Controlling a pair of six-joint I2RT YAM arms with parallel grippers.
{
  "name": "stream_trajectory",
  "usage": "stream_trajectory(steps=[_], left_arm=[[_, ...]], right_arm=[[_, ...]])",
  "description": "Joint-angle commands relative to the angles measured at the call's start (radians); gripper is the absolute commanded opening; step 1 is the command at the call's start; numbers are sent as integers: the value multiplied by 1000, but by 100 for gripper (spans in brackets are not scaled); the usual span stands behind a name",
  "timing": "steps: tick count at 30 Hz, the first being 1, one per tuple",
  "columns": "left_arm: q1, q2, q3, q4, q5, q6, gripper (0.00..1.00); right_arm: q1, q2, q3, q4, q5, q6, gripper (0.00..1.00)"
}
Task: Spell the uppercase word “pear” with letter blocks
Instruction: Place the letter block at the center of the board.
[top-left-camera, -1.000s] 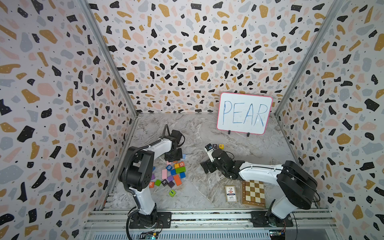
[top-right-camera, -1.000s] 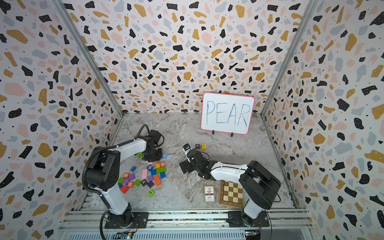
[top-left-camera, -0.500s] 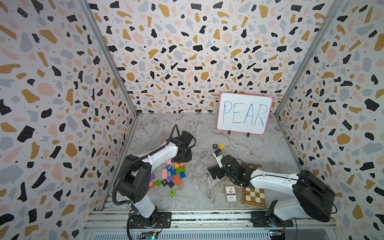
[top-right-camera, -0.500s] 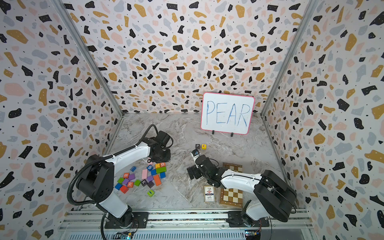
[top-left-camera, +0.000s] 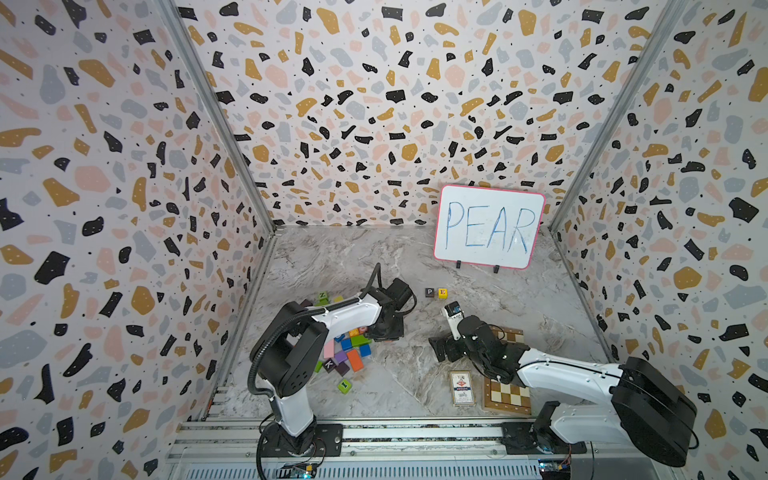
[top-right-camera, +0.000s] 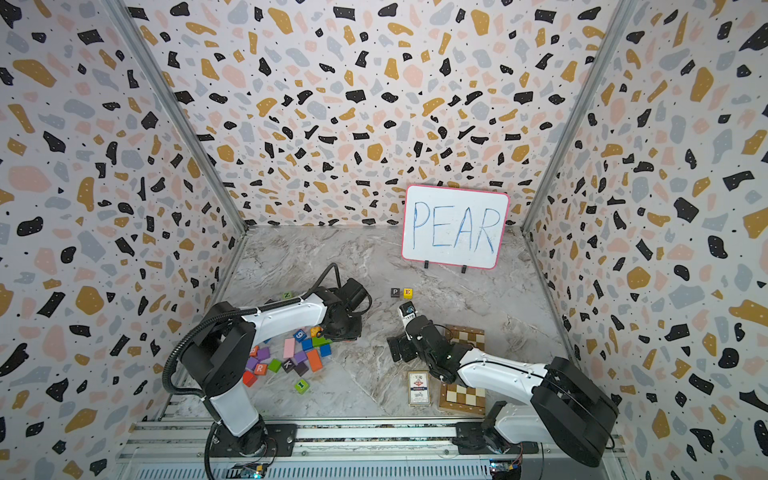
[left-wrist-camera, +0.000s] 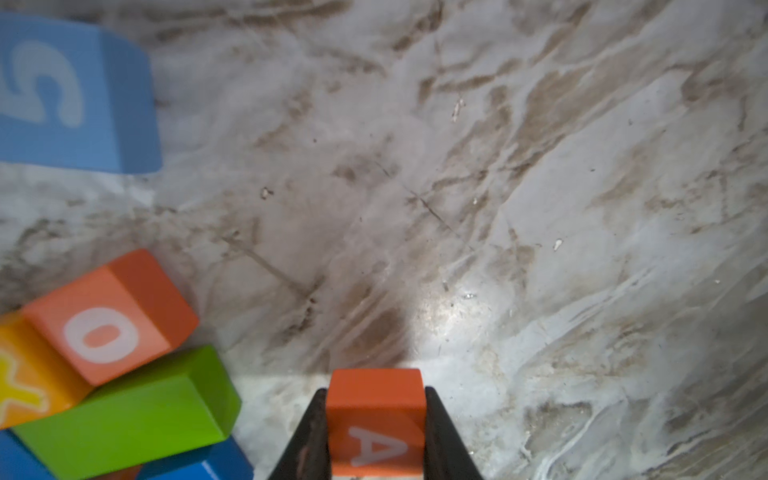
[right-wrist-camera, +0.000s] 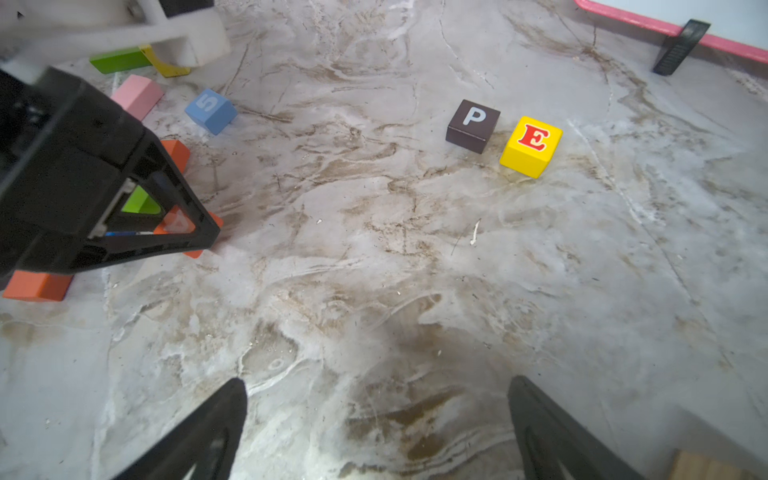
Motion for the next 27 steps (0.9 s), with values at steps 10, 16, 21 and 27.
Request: stream_trajectory(steps=[10,16,21,27], left_arm=[[-8,9,-43,53,26,-40,34],[-7,8,-60,65,41,-42,37],[-7,2,-76,68,47,-41,42],[-13,-32,-91,71,69,-52,44]], right_arm=[[-6,19,8,9,-7,1,100],[-6,30,11,13,-10,2,100],[-9,32,11,18,-15,1,100],[-12,33,14,20,-15,2,100]])
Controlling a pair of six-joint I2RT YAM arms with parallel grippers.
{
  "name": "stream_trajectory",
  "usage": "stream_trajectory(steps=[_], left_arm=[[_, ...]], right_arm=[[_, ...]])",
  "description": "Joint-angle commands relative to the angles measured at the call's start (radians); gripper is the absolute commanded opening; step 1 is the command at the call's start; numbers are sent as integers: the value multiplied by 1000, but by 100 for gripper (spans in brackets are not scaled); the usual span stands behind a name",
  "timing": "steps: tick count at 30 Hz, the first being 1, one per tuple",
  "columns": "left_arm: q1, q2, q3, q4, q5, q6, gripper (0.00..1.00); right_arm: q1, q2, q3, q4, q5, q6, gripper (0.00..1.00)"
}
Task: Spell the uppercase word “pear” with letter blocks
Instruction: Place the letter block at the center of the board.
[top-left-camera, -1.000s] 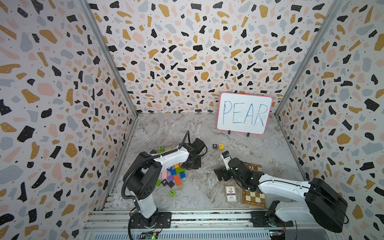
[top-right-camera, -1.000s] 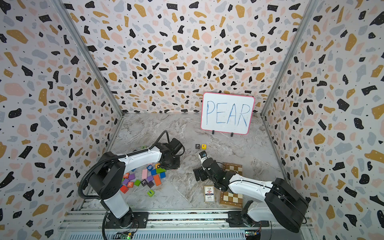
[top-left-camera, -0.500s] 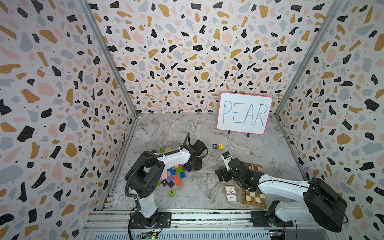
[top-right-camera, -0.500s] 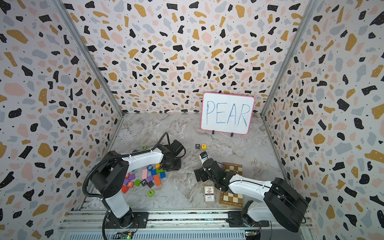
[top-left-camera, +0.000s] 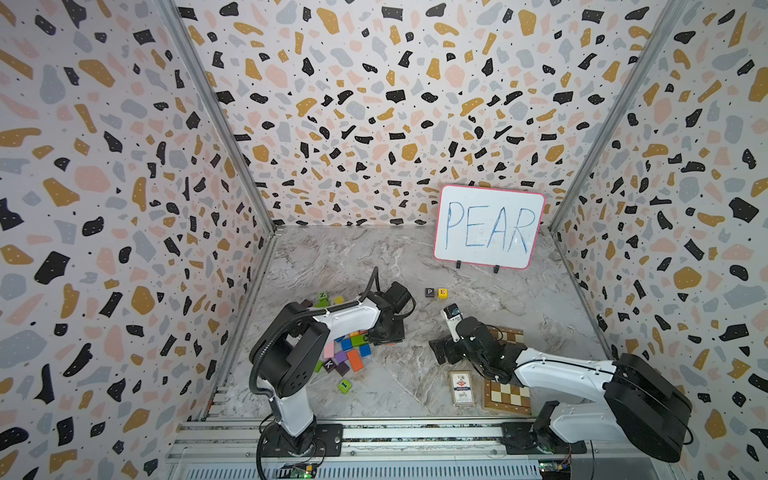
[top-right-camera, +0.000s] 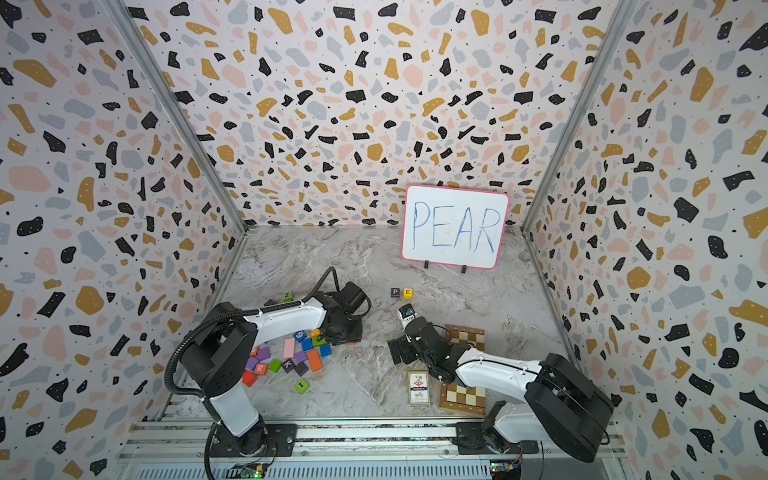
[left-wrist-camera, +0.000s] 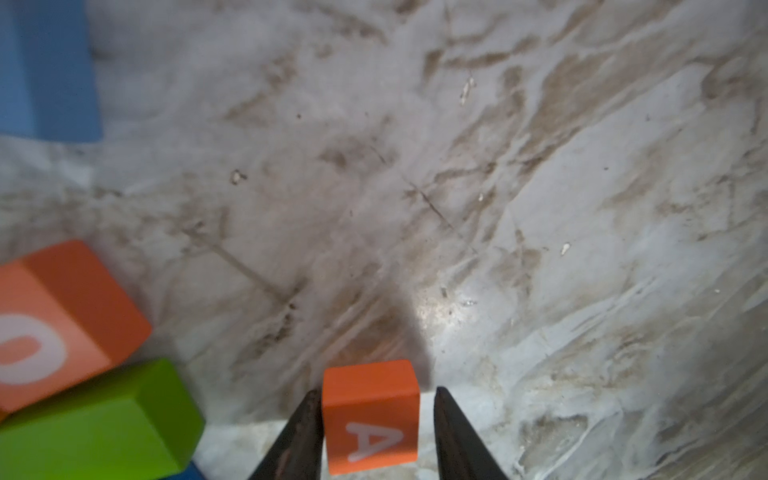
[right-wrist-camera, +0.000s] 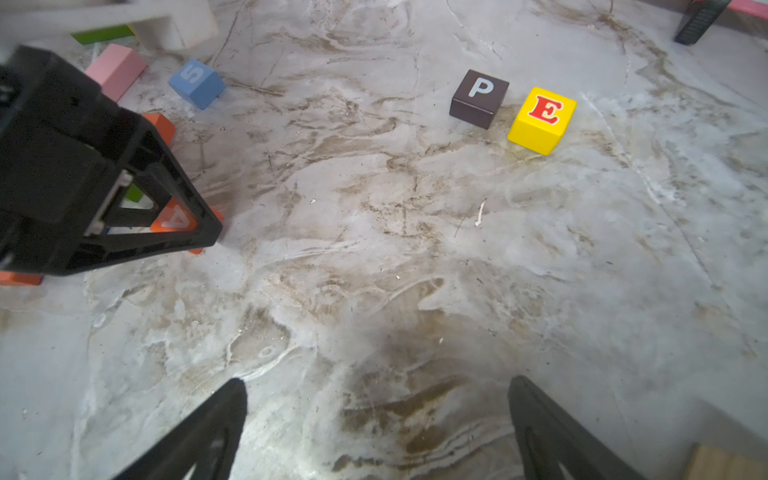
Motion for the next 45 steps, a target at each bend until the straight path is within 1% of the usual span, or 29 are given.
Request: stream_trajectory(steps=[1,10,18,22,25,28,32,34,40,45], left_arm=[[-10,-28,-29,-10,22,-17,45],[-37,-48,-42,17,58,-49,46],[-63,-22,-12,35,75,-61,47],[-80,-12,10,34,76,-63,48],[-83,-39,-5,31,54,-58,48],[-84,-99,-33,21,19,-31,49],[-80,-185,-48,-32,-64,33,54],[-66,-209,-63,-16,-68,67,56],[11,-181,-61,36,14,155,62],[25,-128,-48,66,64,174,63]], right_arm=[[-7,2,18,15,-4,2,100],[-19,-3,9,20,-10,3,100],[-36,-20,-10,25,-19,11,99],[-44,-27,-10,22,-26,13,99],[-45,-26,-3,21,-36,14,100],[-45,-20,10,18,-51,14,99],[-44,-8,18,25,-67,22,99],[-43,2,18,36,-65,22,100],[-42,41,33,44,-71,31,100],[-42,41,41,37,-69,31,100]])
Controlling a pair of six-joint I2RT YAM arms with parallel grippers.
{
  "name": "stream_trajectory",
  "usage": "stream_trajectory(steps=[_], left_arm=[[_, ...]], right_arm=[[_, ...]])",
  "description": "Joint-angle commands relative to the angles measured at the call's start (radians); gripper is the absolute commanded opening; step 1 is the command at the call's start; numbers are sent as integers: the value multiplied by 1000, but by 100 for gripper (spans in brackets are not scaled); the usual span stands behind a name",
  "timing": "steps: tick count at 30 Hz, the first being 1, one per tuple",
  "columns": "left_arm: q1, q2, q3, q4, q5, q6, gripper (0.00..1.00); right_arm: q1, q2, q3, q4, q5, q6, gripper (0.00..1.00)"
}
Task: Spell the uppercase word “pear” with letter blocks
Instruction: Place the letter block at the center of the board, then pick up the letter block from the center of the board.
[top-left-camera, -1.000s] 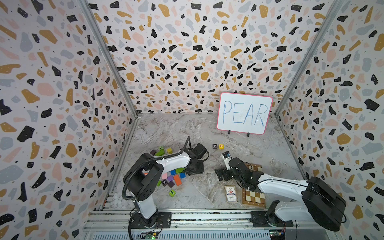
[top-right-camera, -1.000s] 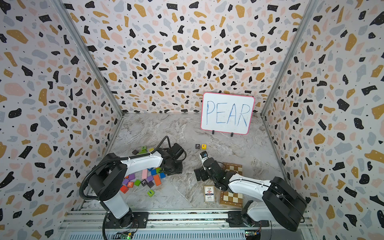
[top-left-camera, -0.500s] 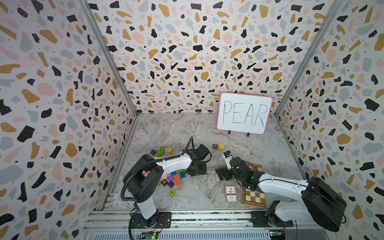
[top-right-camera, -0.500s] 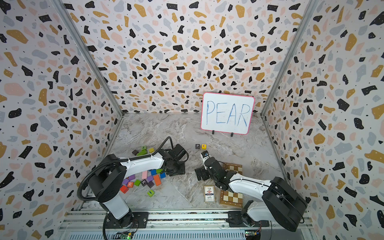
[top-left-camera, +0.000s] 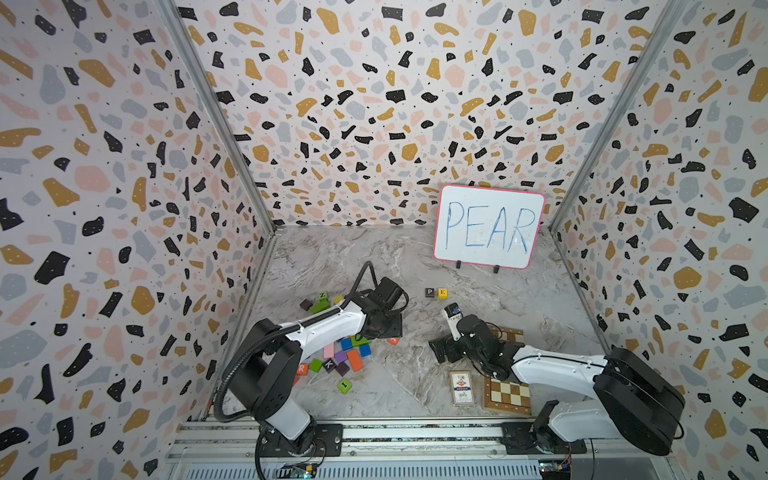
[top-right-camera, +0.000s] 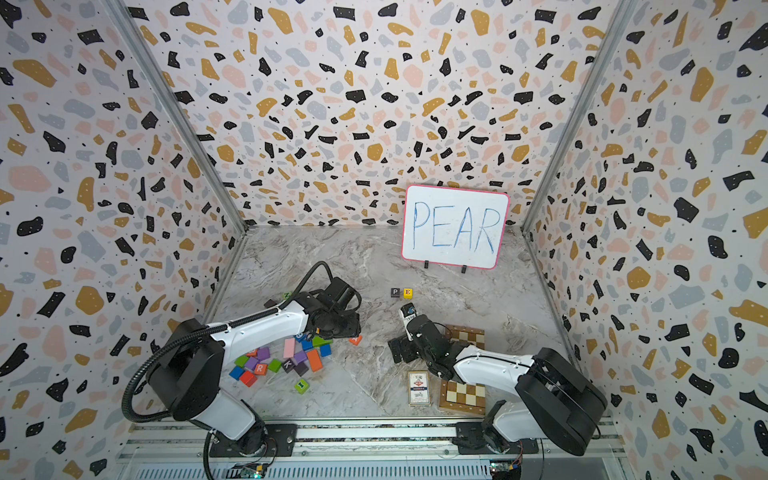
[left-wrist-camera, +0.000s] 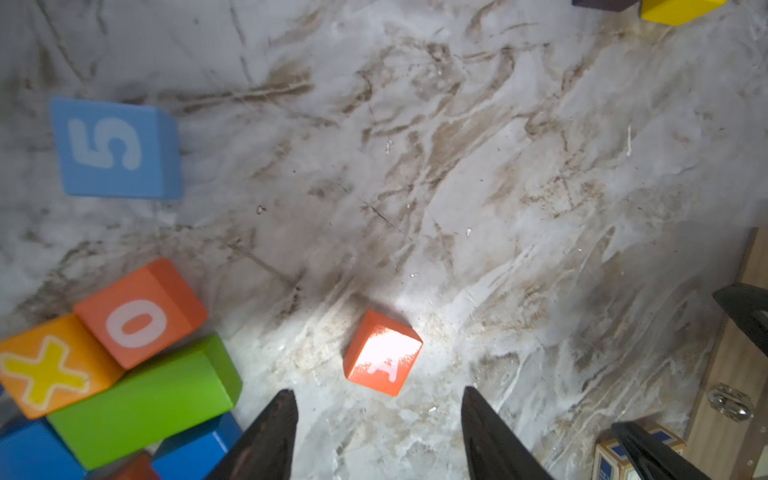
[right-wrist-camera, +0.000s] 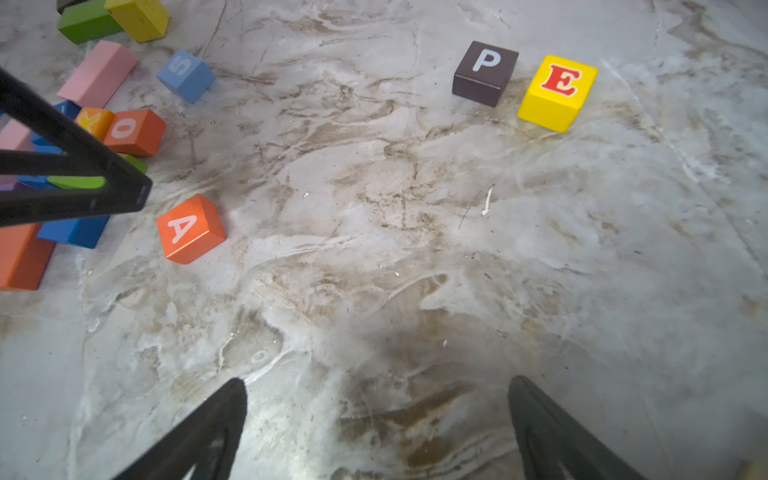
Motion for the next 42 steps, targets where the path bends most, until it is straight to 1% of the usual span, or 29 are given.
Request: stream_trajectory(steps=[1,7,16,21,24,27,29,32,34,37,40,42], left_arm=[[0,38,3,32,54,43,63],[0,85,6,53,102,34,62],[0,74,-30,102,168,-7,56],[-2,67,-47,127,196,-29,55],[-7,50,-64,144,209,-44,55],[-6,-10,-100,138,188,-60,55],[6,-68,-128,116,154,-68,55],[45,-150,-152,56,123,-73,57],[81,-204,-173,19,104,-69,62],[140,-264,-232,12,99,-64,73],[201,-294,-257,-8,118,-44,78],[226,-314,-259,-25,116,-31,82]], right_arm=[[-1,-6,46,0,-4,10,100],[-1,-9,47,-4,-6,13,100],[-3,3,57,-4,-8,23,100],[-3,10,67,-15,-10,40,100],[-2,22,92,-46,-19,87,100],[5,59,146,-109,-20,200,95],[34,100,207,-189,44,302,91],[91,183,329,-329,122,427,86],[131,257,426,-411,140,475,83],[178,344,519,-456,136,500,80],[208,404,585,-474,134,520,79],[225,439,632,-493,131,526,79]])
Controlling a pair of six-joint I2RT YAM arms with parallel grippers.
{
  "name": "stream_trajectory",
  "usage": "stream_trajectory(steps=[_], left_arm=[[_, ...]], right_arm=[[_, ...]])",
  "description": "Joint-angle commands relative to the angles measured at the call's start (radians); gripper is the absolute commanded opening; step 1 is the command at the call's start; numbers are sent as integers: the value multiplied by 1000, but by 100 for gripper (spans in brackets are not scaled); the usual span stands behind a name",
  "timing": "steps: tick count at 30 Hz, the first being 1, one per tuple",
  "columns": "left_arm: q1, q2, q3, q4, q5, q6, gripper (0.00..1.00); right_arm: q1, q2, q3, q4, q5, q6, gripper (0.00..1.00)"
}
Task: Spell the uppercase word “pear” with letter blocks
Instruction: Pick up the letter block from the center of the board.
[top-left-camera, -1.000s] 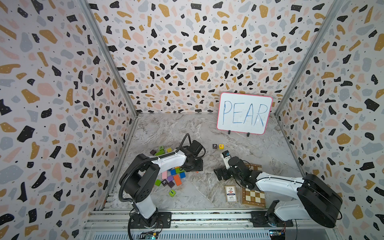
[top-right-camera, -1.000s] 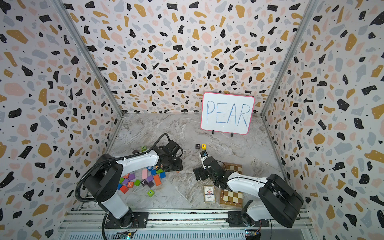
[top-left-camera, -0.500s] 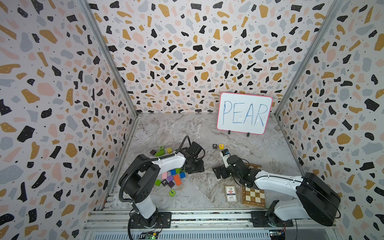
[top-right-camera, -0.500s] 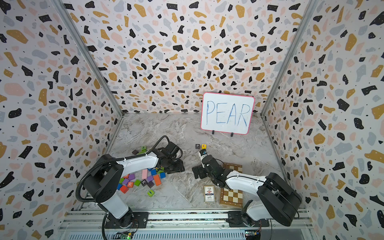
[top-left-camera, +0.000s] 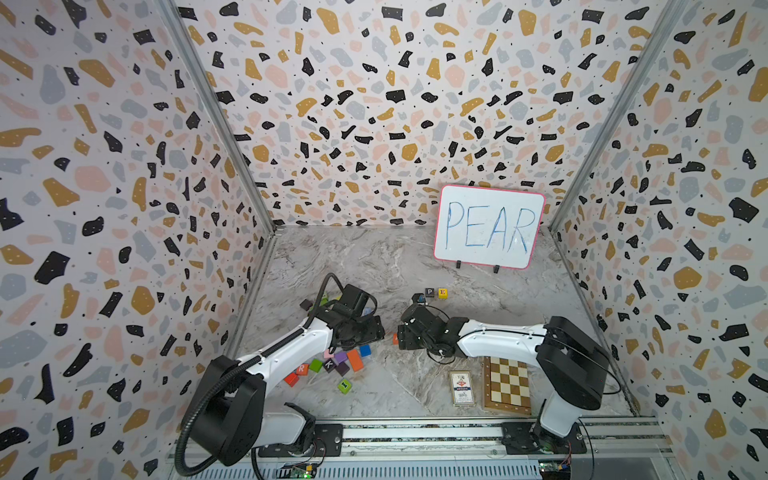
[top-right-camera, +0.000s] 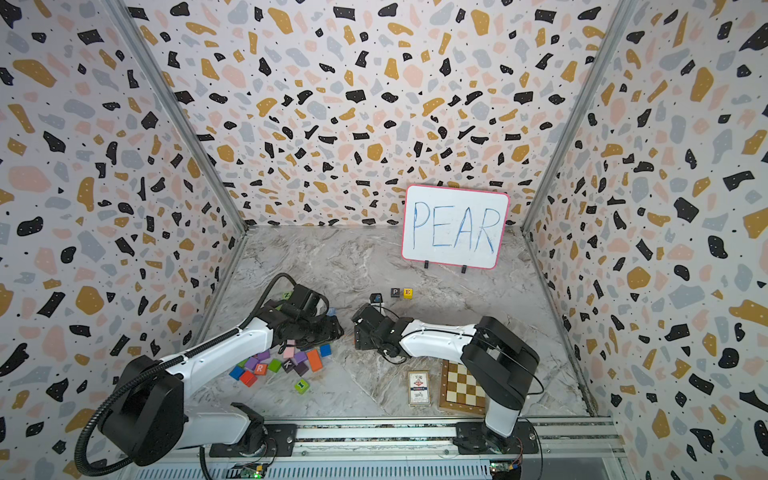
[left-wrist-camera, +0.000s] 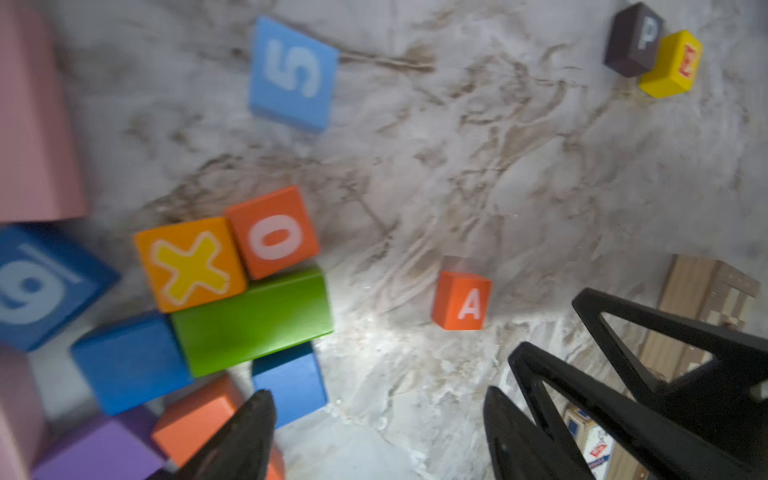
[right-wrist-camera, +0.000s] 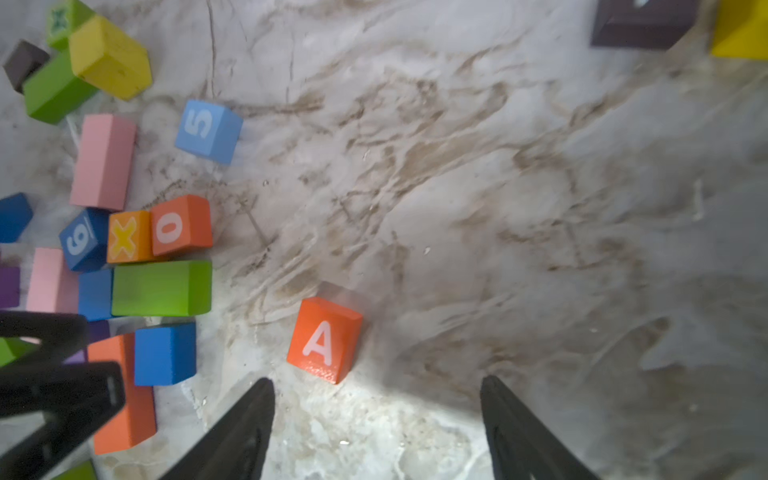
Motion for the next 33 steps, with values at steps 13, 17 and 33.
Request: stream_trajectory(steps=[13,17,33], left_arm=[[72,-73,-13,-83,4,45,90],[72,-74,-19,-80,11,41,90],[71,-74,-21,-75,9,36,91]], right_arm=[[43,191,252,-184,59,58,75],[37,216,270,-202,86,58,72],[21,213,250,-192,84,63,50]])
